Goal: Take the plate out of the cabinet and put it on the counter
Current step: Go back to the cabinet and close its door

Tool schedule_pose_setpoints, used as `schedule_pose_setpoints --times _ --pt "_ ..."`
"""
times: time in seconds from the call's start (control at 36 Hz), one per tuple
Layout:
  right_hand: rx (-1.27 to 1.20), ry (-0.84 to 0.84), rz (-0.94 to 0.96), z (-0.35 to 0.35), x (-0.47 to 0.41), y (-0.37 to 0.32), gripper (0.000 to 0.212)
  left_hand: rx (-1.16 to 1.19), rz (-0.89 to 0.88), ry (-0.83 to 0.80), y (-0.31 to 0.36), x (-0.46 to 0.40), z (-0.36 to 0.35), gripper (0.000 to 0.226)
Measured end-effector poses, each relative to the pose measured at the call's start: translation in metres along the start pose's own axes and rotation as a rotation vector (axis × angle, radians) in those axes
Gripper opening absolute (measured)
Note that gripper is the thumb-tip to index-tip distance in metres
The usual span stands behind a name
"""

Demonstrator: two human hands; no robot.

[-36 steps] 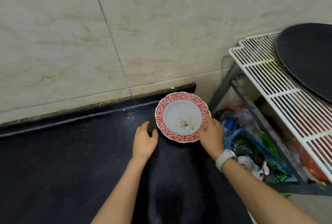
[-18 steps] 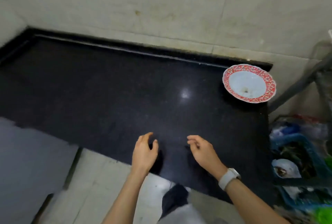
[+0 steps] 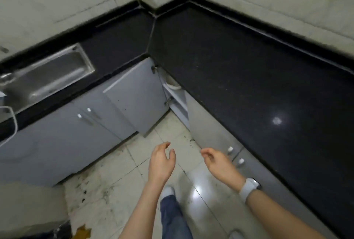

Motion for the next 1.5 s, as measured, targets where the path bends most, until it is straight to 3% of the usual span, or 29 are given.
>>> schedule_pose_setpoints --times 0.31,0.56,0.64,0.78,0.94,1.14,1.28,1.36,1.5 --pt "0.139 -0.128 0.095 -0.148 -0.148 -0.150 0.025 -0.005 0.102 0.097 -0.125 -0.159 0.155 0.034" --pt "0.159 -0.073 0.055 -0.197 -0.240 -0.217 0.026 -0.085 0.044 0.084 -0.167 -0.283 0.222 0.039" --pt "0.162 -0.063 0.057 -0.204 -0.268 -0.226 0.026 -0.085 -0.003 0.073 -0.170 -0.325 0.219 0.040" --pt "0.132 -0.060 0.012 -0.215 -0.316 -0.222 0.023 -0.168 -0.024 -0.090 -0.183 -0.383 0.186 0.046" --pt "0.053 -0.044 -0.101 -0.210 -0.367 -0.206 0.022 -0.295 0.099 -0.261 -0.208 -0.431 0.150 0.067" --pt "0.036 -0.048 -0.199 -0.206 -0.399 -0.188 0.025 -0.141 0.082 -0.240 -0.217 -0.436 0.137 0.048" --pt "-0.042 -0.047 -0.282 -0.211 -0.396 -0.179 0.026 -0.005 0.031 -0.449 -0.206 -0.405 0.117 0.050" --pt "-0.043 -0.037 -0.325 -0.211 -0.385 -0.170 0.030 0.142 -0.029 -0.657 -0.187 -0.389 0.096 0.049" --pt "-0.085 0.180 -0.356 -0.196 -0.361 -0.158 0.025 0.198 -0.066 -0.888 -0.157 -0.395 0.064 0.053"
Point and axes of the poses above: each hand's wrist, its own x-axis away from the middle knuckle, its own z-axis out of the back of the hand, y = z × x, the point moved 4 cm from there along -x, towards the middle knuckle, and after that the axes turned 2 degrees about -x, right-handed, at the moved point
